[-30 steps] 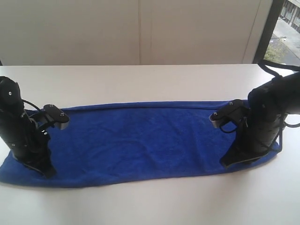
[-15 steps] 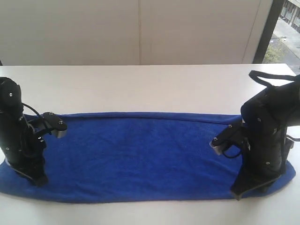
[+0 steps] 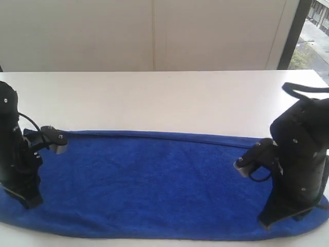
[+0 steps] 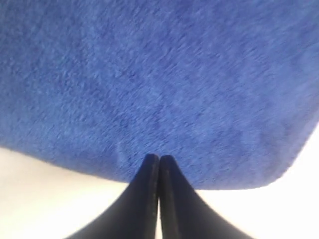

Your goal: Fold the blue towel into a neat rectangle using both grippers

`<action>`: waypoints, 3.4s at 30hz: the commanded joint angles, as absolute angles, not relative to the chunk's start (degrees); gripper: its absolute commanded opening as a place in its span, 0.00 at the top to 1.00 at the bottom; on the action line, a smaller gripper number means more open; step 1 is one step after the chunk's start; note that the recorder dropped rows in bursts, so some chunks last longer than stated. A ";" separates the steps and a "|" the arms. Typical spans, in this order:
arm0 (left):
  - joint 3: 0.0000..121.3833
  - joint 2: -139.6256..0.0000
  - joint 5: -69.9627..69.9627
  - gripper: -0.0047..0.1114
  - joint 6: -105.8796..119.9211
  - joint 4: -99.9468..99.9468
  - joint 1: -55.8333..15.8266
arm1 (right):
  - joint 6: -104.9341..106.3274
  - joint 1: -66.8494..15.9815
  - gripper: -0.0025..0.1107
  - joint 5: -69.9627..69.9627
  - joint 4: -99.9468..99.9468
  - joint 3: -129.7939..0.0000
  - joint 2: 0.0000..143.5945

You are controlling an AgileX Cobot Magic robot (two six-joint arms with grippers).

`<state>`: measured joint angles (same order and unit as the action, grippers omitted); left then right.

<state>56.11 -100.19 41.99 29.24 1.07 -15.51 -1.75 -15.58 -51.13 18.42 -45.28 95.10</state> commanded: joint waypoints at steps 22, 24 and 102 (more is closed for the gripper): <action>57.95 -100.47 21.28 0.96 28.38 10.74 -13.44 | -10.27 -3.39 0.98 -31.29 31.58 -61.59 109.86; 57.75 -101.23 21.42 0.96 29.25 11.46 -13.44 | -10.27 -3.39 0.98 -30.15 31.70 -62.81 111.42; 55.34 -109.72 23.59 0.96 31.95 11.46 -13.44 | -1.79 -1.66 0.98 -23.88 29.61 -75.34 119.93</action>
